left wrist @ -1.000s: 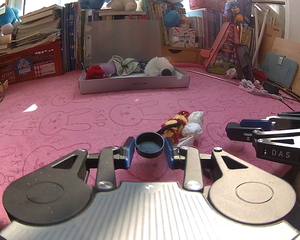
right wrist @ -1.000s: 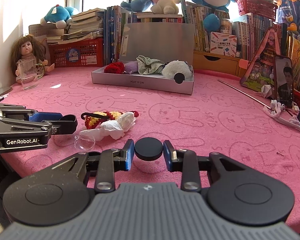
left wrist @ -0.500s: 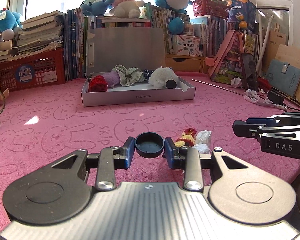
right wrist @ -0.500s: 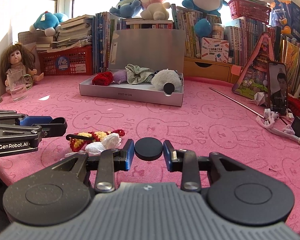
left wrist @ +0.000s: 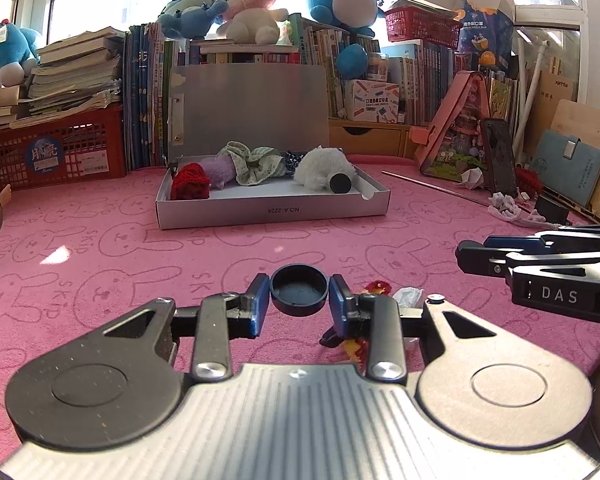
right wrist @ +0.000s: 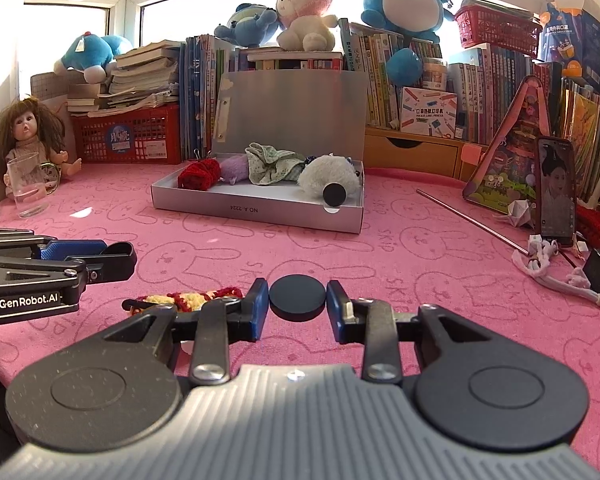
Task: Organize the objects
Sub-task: 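Carry the black cap in the left tool while the right tool carries its cap toward the box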
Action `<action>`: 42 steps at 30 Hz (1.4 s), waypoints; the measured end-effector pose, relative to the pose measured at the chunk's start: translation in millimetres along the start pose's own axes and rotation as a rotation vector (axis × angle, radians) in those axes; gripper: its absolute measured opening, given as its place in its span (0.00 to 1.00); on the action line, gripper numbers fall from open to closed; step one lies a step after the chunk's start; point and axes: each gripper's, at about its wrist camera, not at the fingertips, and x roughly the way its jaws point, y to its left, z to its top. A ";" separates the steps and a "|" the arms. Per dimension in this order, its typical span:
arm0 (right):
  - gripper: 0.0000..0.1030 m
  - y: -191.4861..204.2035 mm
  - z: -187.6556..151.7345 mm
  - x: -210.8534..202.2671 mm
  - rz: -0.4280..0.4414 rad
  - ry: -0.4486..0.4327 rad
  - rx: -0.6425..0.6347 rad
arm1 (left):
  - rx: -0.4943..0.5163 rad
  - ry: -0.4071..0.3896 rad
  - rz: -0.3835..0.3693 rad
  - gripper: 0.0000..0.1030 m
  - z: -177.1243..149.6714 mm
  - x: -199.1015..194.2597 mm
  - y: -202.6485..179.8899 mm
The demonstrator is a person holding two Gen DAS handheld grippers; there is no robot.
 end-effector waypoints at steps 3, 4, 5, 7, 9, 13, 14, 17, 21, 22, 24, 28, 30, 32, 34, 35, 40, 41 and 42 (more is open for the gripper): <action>0.35 0.7 3.8 1.3 0.000 -0.007 -0.008 | 0.005 -0.007 -0.004 0.37 3.5 1.8 -1.5; 0.35 0.7 5.2 1.9 -0.001 -0.010 -0.011 | 0.007 -0.010 -0.006 0.37 4.7 2.4 -1.9; 0.35 0.7 7.0 2.7 0.000 -0.013 -0.013 | 0.008 -0.014 -0.007 0.37 6.2 3.1 -2.2; 0.35 -0.1 9.7 4.3 0.000 -0.018 -0.012 | 0.011 -0.023 -0.008 0.37 9.7 4.4 -2.4; 0.35 -0.8 12.6 6.3 -0.001 -0.022 -0.010 | 0.013 -0.030 -0.010 0.37 13.2 5.8 -2.8; 0.35 -3.5 19.0 11.5 -0.005 -0.032 0.001 | 0.015 -0.046 -0.014 0.37 21.2 9.6 -2.4; 0.35 -4.2 20.8 13.2 -0.005 -0.033 0.005 | 0.009 -0.047 -0.019 0.37 23.3 10.7 -1.4; 0.35 -6.6 25.3 18.1 -0.006 -0.036 0.014 | -0.012 -0.044 -0.033 0.37 30.6 15.7 3.0; 0.35 -9.1 30.9 23.5 -0.009 -0.041 0.020 | -0.008 -0.054 -0.020 0.37 38.2 21.6 7.1; 0.35 -10.0 32.4 24.9 -0.010 -0.043 0.023 | -0.009 -0.056 -0.019 0.37 39.8 22.9 8.6; 0.35 -12.0 34.8 27.3 -0.011 -0.045 0.029 | -0.013 -0.056 -0.018 0.37 43.0 26.6 11.2; 0.35 -14.4 40.3 33.1 -0.013 -0.048 0.034 | -0.022 -0.052 -0.015 0.37 47.4 34.8 15.5; 0.35 -14.3 43.3 36.0 -0.014 -0.049 0.031 | -0.037 -0.045 -0.017 0.37 49.2 39.4 18.8; 0.35 -14.3 46.0 39.1 -0.015 -0.051 0.025 | -0.051 -0.041 -0.019 0.37 51.9 43.6 22.3; 0.35 -14.8 48.8 42.3 -0.019 -0.054 0.020 | -0.055 -0.041 -0.016 0.37 55.2 47.1 25.3; 0.35 -15.3 50.5 44.0 -0.020 -0.055 0.019 | -0.054 -0.043 -0.015 0.37 56.7 48.3 26.2; 0.35 -18.5 59.7 52.8 -0.029 -0.062 0.025 | -0.065 -0.054 -0.021 0.37 67.4 56.4 31.4; 0.35 -19.4 61.8 54.6 -0.033 -0.065 0.026 | -0.070 -0.056 -0.023 0.37 70.3 58.6 32.5; 0.35 -20.3 63.9 56.5 -0.038 -0.068 0.027 | -0.072 -0.060 -0.025 0.37 73.2 61.0 33.4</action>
